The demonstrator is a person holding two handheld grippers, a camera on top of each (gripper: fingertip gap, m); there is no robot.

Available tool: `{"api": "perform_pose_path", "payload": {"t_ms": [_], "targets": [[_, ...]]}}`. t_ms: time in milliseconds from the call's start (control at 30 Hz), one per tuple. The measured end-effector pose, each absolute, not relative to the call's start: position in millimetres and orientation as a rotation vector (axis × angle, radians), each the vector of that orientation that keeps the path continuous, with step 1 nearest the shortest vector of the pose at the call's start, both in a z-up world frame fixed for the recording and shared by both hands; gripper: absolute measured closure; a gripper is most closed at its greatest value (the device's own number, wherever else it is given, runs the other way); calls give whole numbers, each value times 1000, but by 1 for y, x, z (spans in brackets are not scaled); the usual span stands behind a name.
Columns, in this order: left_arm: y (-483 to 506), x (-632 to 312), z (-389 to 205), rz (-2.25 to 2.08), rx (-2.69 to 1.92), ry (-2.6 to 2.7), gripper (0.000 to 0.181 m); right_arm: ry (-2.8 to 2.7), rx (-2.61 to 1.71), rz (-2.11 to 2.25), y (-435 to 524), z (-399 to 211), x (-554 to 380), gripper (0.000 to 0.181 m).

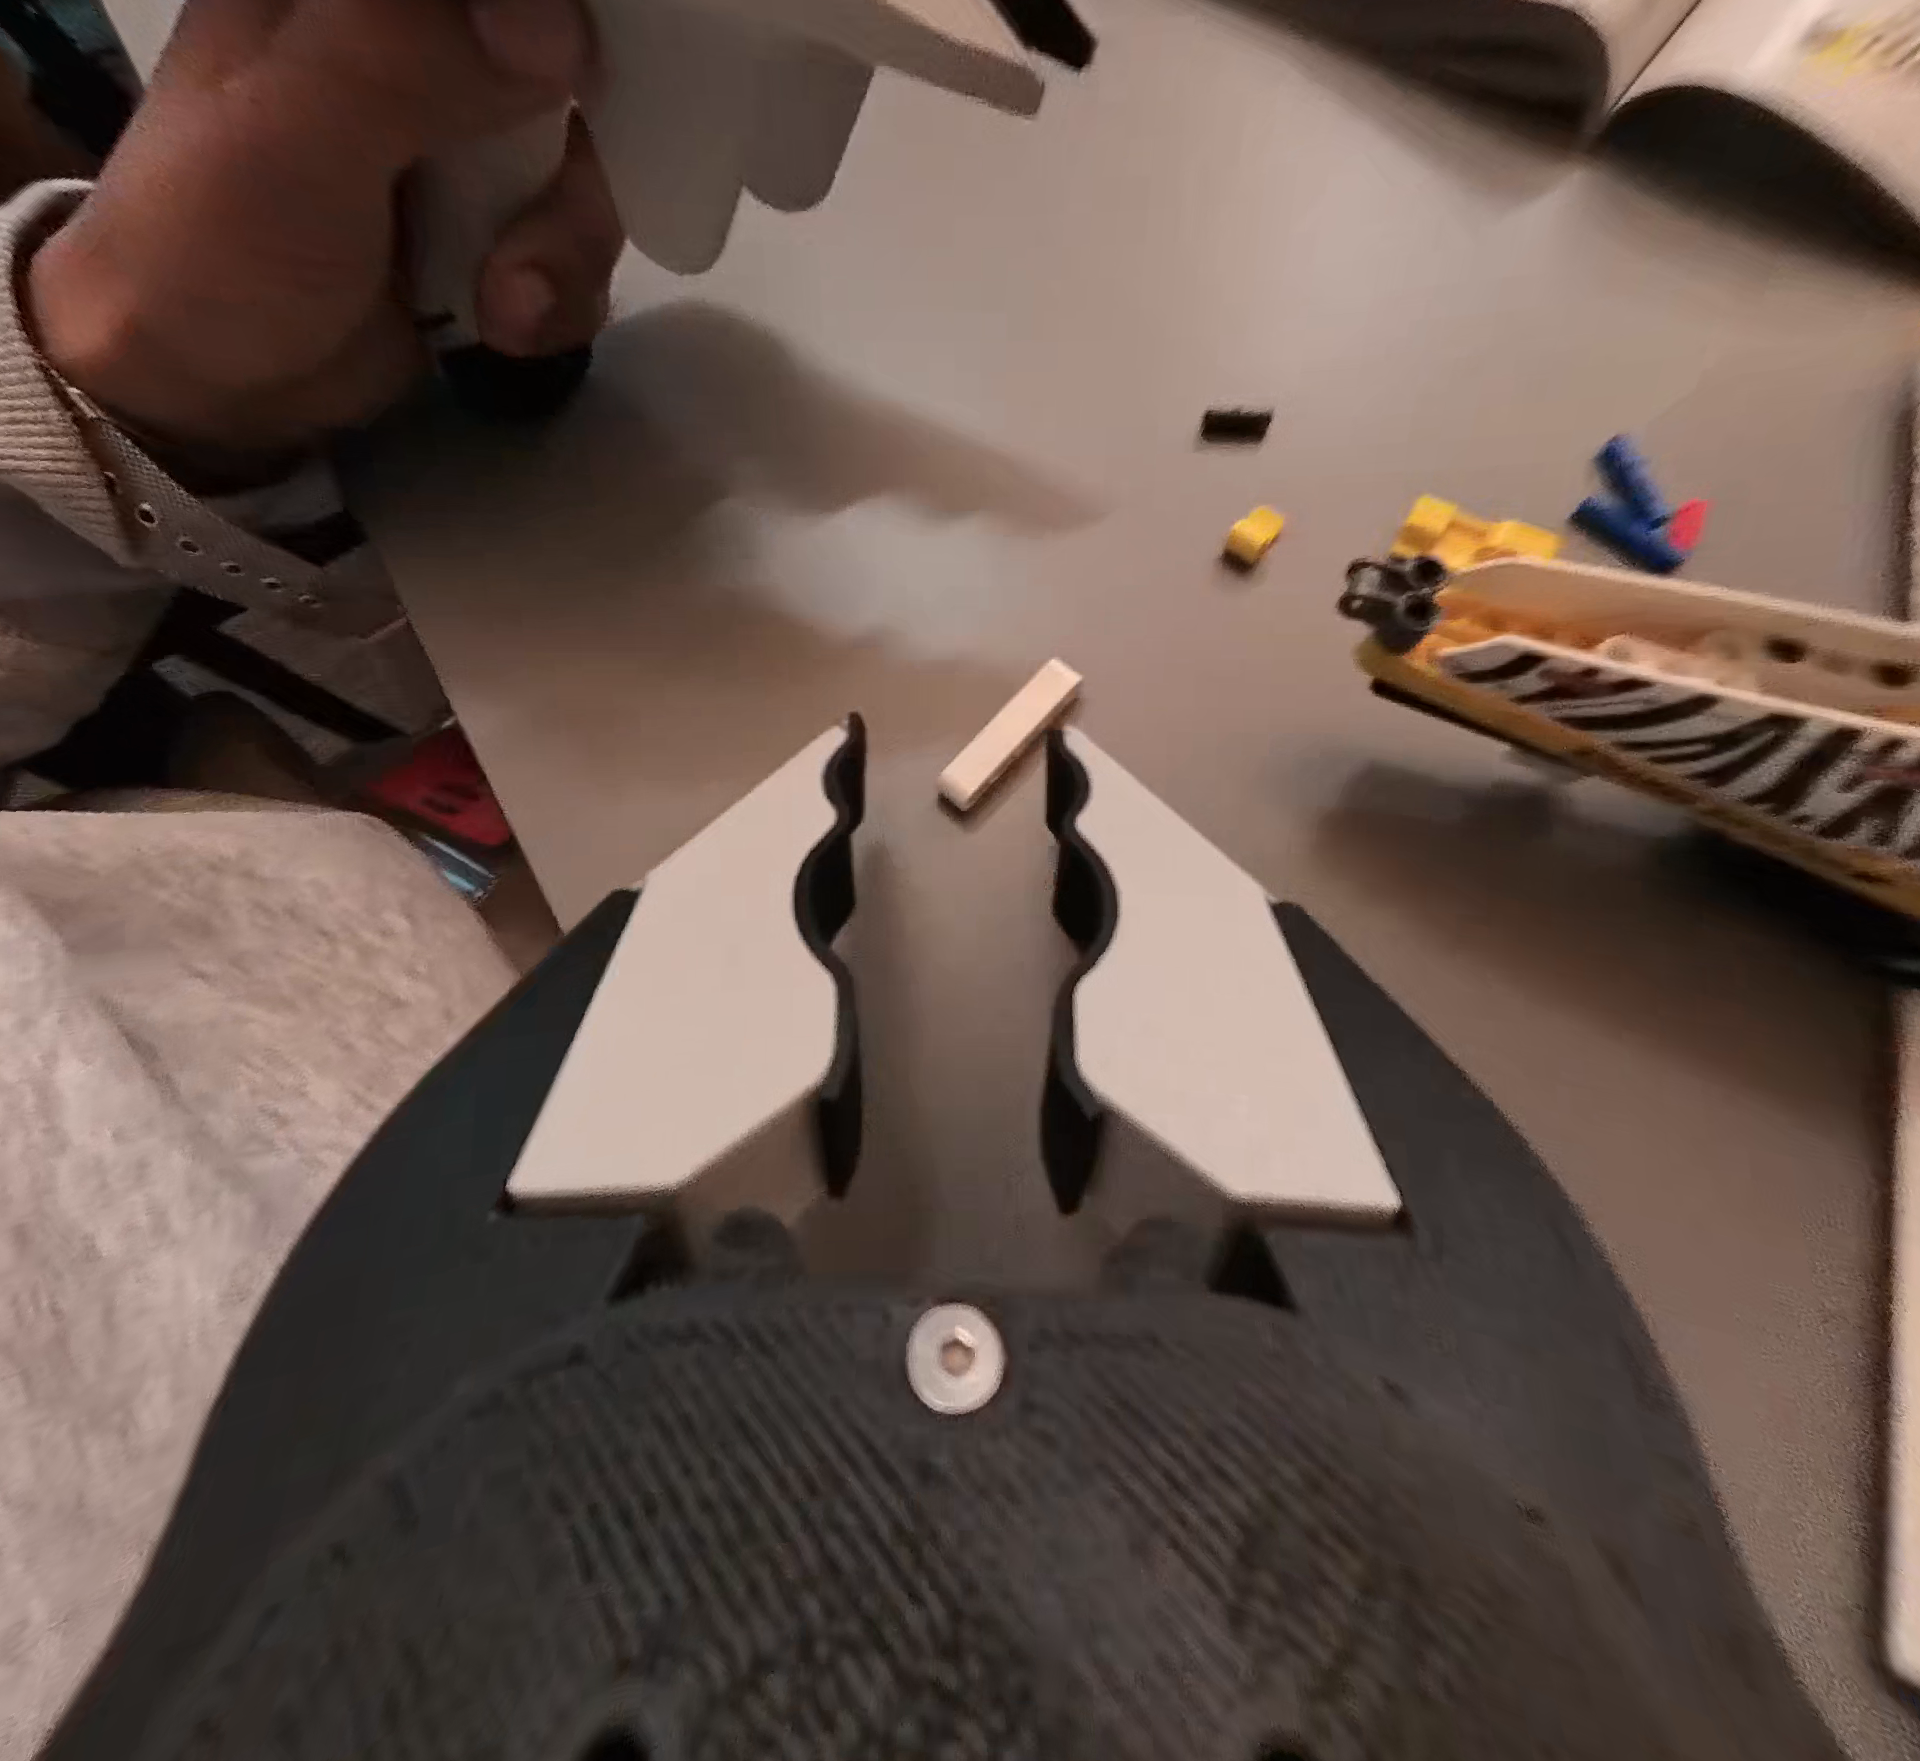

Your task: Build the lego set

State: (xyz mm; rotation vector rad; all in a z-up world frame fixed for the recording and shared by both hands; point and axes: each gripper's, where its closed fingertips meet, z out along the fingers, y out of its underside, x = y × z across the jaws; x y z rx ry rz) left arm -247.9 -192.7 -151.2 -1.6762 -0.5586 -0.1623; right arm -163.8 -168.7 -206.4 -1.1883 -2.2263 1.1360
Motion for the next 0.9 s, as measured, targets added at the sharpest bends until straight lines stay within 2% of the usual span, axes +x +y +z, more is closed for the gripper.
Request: {"api": "perform_pose_path", "payload": {"t_ms": [67, 133, 167, 267, 400, 533, 733, 900], "targets": [[-188, -241, -152, -202, -1695, -515, 146, -2289, -1262, 1120, -171, -220, -163, 147], [-183, -228, -151, -267, -1707, -448, 144, -2271, -1287, 1112, -167, -224, -167, 170], [-181, -220, -149, -297, -1711, -409, 142, -2276, -1292, 1117, -166, -224, -167, 173], [-177, -202, -146, -365, -1717, -305, 132, -2276, -1341, 1232, -165, -219, -165, 173], [-173, -176, -141, -472, -1706, -176, 117, -2175, -1433, 1754, -170, -177, -155, 174], [-171, -137, -133, -589, -1675, 25, 123, -2190, -1522, 2342, -171, -141, -128, 174], [-166, -119, -134, -555, -1701, 111, 140, -2327, -1663, 2495, -163, -149, -109, 174], [-160, -105, -143, -544, -1775, 174, 140, -2279, -1646, 2787, -165, -132, -100, 174]]}}
